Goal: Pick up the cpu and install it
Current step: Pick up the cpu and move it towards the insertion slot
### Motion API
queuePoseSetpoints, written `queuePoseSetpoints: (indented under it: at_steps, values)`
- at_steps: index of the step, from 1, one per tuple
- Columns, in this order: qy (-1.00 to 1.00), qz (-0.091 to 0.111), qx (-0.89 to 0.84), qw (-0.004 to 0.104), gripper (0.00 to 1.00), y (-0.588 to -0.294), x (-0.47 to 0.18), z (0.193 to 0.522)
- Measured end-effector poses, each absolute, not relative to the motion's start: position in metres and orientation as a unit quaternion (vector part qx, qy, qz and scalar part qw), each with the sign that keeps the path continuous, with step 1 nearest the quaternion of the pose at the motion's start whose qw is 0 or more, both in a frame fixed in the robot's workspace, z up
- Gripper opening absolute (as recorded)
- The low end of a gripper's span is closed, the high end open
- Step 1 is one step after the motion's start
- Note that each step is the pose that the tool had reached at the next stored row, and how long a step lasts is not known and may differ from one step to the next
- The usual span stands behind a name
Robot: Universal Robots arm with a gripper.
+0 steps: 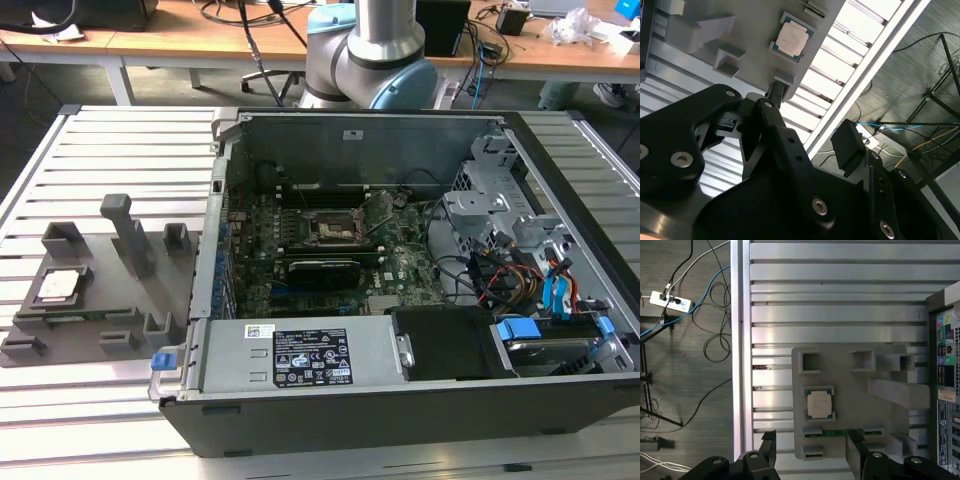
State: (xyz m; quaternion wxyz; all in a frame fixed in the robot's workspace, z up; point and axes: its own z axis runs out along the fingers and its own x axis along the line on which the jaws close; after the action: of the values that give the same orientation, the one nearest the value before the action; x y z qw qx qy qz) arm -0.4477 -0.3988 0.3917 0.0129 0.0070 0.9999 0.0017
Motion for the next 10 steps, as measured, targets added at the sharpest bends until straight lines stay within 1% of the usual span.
queuePoseSetpoints:
  at_steps: [10]
  values:
    - [1.0, 0.0, 0.007, 0.013, 0.66, -0.3988, -0.4476, 0.3911]
